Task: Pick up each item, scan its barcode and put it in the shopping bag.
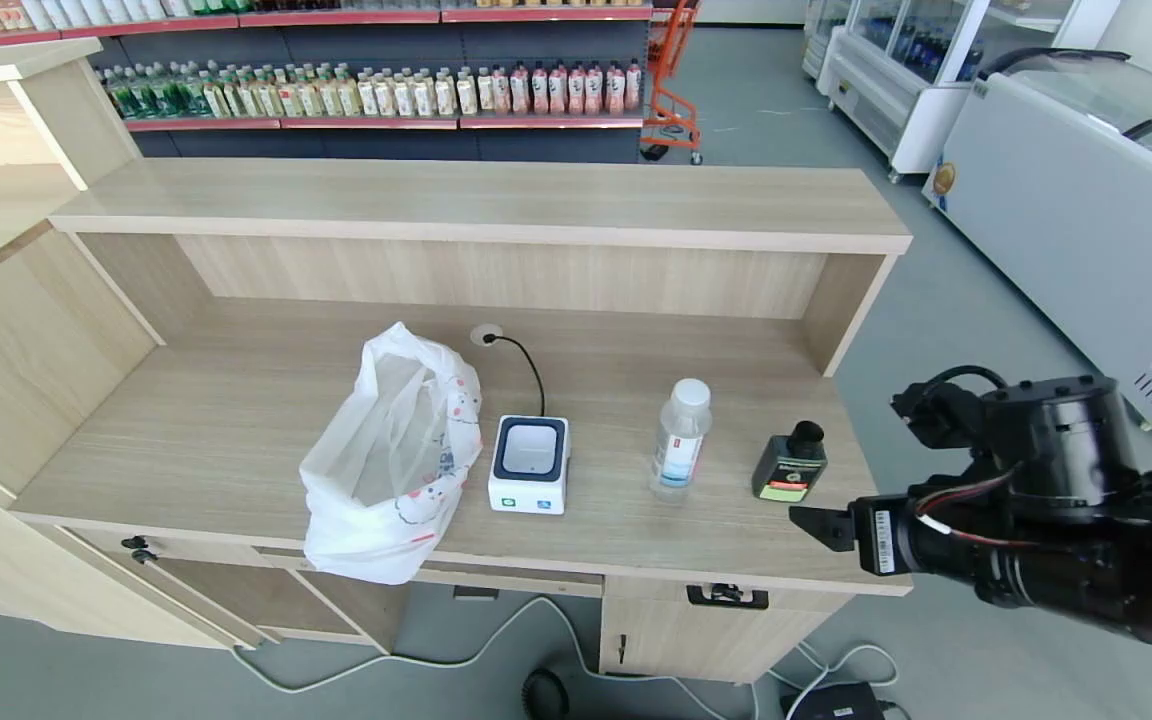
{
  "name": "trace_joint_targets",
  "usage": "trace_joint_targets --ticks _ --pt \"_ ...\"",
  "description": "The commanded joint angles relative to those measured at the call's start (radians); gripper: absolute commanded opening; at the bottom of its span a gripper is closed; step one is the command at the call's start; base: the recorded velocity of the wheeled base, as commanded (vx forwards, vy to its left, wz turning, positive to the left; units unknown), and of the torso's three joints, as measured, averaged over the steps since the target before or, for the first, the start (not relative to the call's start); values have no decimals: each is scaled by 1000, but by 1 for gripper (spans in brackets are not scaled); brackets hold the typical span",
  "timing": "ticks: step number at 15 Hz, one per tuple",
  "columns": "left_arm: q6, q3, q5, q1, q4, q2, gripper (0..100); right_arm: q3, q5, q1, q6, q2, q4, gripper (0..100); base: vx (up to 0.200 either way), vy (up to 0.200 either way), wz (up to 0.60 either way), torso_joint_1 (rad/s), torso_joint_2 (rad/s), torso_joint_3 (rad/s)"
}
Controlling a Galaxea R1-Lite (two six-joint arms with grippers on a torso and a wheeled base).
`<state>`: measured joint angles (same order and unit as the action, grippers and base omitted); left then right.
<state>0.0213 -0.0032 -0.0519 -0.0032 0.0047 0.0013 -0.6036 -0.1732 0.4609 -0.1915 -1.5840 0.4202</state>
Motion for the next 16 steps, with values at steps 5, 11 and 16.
trace_joint_targets --ticks 5,11,16 --pt "0 0 0 0 0 0 0 -70 -69 73 -17 -343 284 100 0 0 0 0 0 0" --pt "0 0 0 0 0 0 0 -96 -155 84 -23 -452 505 100 0 0 0 0 0 0" --pt "0 0 0 0 0 0 0 -140 -150 96 -14 -530 626 100 0 0 0 0 0 0"
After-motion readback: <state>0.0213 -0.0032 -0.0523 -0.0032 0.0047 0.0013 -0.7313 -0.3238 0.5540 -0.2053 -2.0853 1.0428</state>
